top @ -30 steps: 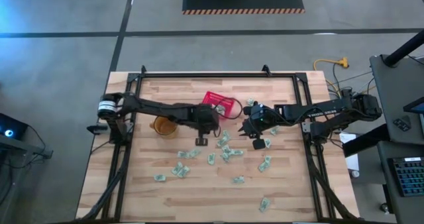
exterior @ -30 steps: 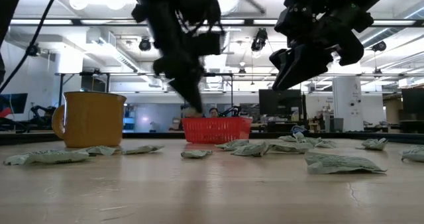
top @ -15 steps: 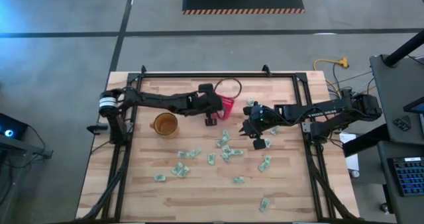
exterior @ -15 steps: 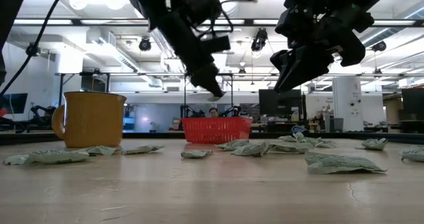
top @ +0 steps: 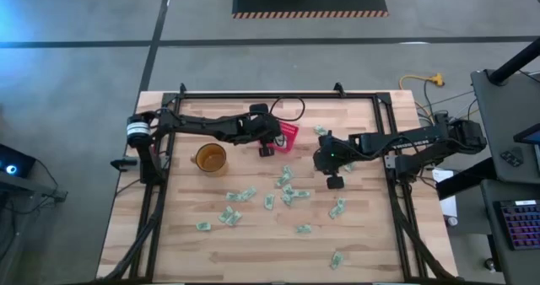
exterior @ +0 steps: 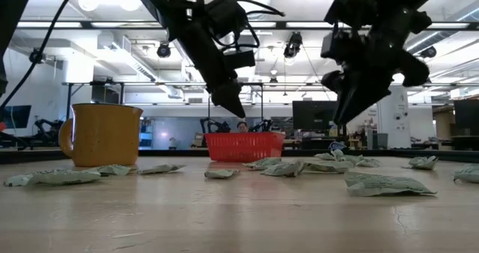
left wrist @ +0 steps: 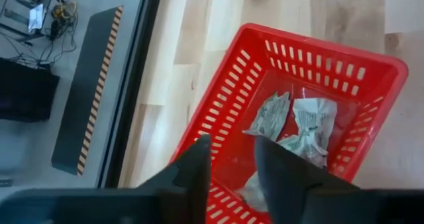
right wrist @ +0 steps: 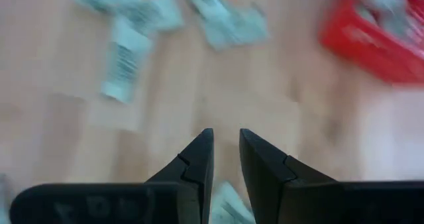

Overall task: Pick and place Stevia / Truvia into bins
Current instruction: Put the stevia packet into the red basket

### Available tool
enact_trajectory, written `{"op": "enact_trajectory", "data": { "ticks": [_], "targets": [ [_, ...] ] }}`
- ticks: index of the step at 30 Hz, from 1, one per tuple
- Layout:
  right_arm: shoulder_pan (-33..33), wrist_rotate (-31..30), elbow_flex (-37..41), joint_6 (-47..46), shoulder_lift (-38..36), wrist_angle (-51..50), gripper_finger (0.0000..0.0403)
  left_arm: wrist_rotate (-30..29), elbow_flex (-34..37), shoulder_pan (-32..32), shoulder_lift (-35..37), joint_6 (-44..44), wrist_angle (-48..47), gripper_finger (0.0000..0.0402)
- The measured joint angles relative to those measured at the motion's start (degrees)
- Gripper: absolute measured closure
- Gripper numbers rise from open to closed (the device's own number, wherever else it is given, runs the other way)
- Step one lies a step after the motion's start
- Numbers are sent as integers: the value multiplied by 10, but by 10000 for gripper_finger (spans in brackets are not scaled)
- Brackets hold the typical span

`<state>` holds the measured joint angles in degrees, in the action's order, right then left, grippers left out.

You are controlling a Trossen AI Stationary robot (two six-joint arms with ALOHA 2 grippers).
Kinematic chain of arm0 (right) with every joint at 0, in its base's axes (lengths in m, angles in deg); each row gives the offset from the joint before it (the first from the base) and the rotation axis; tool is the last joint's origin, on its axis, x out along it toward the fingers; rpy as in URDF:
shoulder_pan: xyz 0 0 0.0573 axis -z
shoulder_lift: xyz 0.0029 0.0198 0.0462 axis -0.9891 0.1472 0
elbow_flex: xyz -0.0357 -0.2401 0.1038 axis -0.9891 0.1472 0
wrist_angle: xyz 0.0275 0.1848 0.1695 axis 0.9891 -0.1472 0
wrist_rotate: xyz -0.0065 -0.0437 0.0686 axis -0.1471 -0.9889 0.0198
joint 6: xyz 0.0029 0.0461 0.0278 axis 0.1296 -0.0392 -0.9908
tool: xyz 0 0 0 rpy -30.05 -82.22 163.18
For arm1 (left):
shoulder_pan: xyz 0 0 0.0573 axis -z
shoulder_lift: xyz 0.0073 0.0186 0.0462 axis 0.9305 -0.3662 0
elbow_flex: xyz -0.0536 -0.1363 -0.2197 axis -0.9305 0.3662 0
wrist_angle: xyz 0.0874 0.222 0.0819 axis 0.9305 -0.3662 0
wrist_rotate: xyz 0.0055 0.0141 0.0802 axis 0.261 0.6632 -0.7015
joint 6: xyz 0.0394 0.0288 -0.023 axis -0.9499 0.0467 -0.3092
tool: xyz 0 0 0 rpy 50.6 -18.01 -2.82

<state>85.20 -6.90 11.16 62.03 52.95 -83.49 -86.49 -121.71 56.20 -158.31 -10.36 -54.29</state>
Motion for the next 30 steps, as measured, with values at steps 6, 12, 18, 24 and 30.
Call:
{"op": "enact_trajectory", "data": {
  "ticks": [6, 12, 18, 24, 30],
  "targets": [
    [2, -143, 1, -77, -3, -91, 340, -4, -1, 11, 10, 33, -26, 250],
    [5, -141, 13, -77, -1, -80, 340, 13, 0, 45, 30, 101, -98, 246],
    [10, -138, 44, -36, -1, -1, 340, 22, 0, 102, 36, 126, -128, 246],
    [27, -111, 55, -30, 4, 2, 340, 25, -1, 160, 41, 121, -149, 246],
    [40, -96, 72, -17, 25, 36, 340, 24, -1, 204, 75, 132, -159, 246]
  ]
}}
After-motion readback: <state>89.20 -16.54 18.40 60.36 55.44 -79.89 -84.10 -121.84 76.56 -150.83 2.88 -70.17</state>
